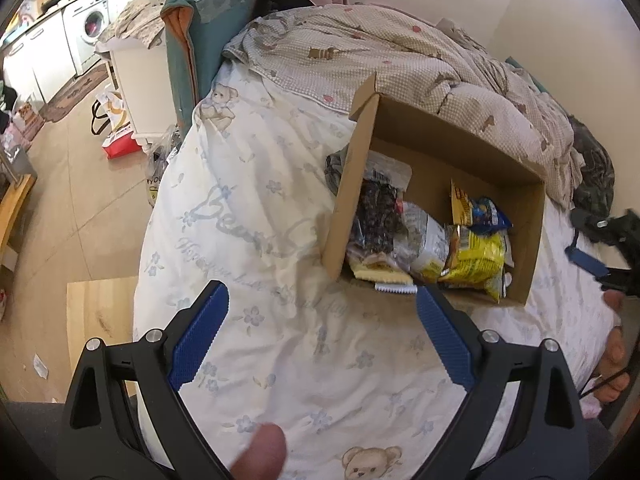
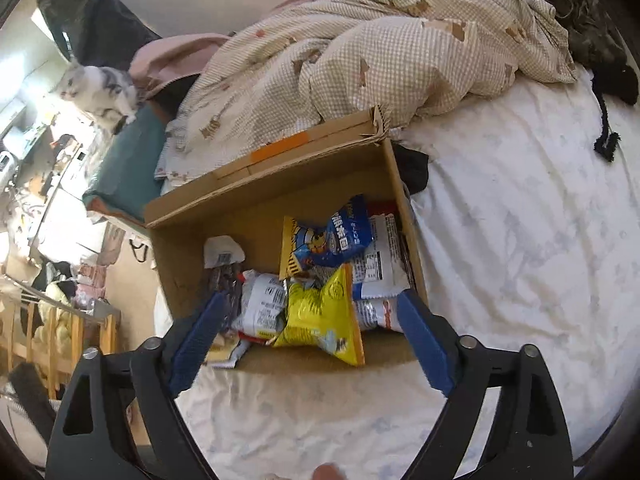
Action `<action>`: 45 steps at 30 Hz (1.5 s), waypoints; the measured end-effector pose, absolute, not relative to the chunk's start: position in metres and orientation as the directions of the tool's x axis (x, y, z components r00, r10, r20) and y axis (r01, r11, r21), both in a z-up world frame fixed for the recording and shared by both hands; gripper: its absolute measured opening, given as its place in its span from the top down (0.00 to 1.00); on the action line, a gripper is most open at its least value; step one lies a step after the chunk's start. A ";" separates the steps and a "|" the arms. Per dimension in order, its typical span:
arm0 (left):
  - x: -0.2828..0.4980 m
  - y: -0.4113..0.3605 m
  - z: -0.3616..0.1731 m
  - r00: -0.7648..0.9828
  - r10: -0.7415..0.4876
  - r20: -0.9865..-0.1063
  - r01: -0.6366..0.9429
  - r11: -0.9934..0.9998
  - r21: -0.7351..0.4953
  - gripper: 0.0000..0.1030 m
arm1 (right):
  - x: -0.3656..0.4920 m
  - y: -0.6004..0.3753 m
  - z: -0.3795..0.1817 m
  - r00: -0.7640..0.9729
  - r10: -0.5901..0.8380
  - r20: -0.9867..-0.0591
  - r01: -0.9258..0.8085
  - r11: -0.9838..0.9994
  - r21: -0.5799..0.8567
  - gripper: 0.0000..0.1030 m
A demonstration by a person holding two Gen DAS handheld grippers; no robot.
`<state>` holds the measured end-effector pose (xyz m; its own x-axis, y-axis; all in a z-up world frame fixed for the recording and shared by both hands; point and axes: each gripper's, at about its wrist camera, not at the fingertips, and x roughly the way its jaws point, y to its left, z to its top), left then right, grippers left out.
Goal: Organize snacks
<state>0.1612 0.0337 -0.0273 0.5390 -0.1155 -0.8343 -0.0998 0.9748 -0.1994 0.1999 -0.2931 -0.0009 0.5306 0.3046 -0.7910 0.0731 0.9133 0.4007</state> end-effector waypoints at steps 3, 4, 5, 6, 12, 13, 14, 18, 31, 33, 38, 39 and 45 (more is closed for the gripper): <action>0.150 0.037 -0.026 0.552 -0.087 -0.829 -0.105 0.979 -0.173 0.09 | 0.171 -0.290 0.009 0.574 0.296 -0.764 0.029 0.925 0.380 0.00; 0.146 0.039 -0.025 0.559 -0.077 -0.825 -0.115 0.979 -0.170 0.08 | 0.163 -0.288 0.011 0.583 0.290 -0.759 0.020 0.929 0.370 0.00; 0.141 0.043 -0.025 0.564 -0.073 -0.823 -0.129 0.976 -0.175 0.03 | 0.155 -0.287 0.012 0.591 0.280 -0.756 0.013 0.934 0.356 0.00; 0.137 0.047 -0.025 0.568 -0.078 -0.819 -0.142 0.971 -0.191 0.00 | 0.145 -0.285 0.013 0.605 0.267 -0.750 0.010 0.940 0.342 0.00; 0.116 0.035 -0.021 0.613 -0.074 -0.786 -0.086 0.983 -0.160 0.00 | 0.094 -0.272 0.006 0.681 0.236 -0.694 -0.035 0.956 0.291 0.00; 0.112 0.030 -0.018 0.628 -0.065 -0.776 -0.070 0.988 -0.139 0.00 | 0.086 -0.270 0.004 0.697 0.218 -0.683 -0.034 0.961 0.273 0.00; 0.109 0.027 -0.016 0.640 -0.058 -0.766 -0.058 0.991 -0.123 0.00 | 0.083 -0.269 0.003 0.704 0.210 -0.679 -0.032 0.964 0.265 0.00; 0.095 0.015 -0.004 0.700 -0.036 -0.713 -0.014 0.998 -0.065 0.00 | 0.067 -0.262 0.001 0.731 0.152 -0.665 -0.015 0.978 0.207 0.00; 0.081 0.001 0.003 0.760 -0.032 -0.649 0.011 0.999 -0.037 0.00 | 0.045 -0.242 -0.010 0.763 0.050 -0.645 0.031 0.993 0.114 0.00; 0.082 0.000 0.000 0.755 -0.030 -0.655 0.014 0.999 -0.030 0.00 | 0.047 -0.239 -0.010 0.771 0.041 -0.635 0.026 0.995 0.096 0.00; 0.085 0.000 -0.004 0.745 -0.037 -0.666 0.010 0.999 -0.044 0.00 | 0.050 -0.243 -0.010 0.778 0.028 -0.628 0.054 0.992 0.111 0.00; 0.085 0.000 -0.004 0.745 -0.037 -0.666 0.012 0.999 -0.043 0.00 | 0.050 -0.244 -0.010 0.778 0.018 -0.628 0.063 0.992 0.107 0.00; 0.086 0.001 -0.003 0.750 -0.043 -0.660 0.010 0.999 -0.053 0.00 | 0.054 -0.246 -0.011 0.779 0.005 -0.627 0.069 0.993 0.094 0.00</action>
<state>0.0865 0.0007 -0.0033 0.7499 -0.0426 -0.6601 0.0097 0.9985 -0.0534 0.0535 -0.2461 -0.0115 0.7793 0.0052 -0.6267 0.0687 0.9932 0.0937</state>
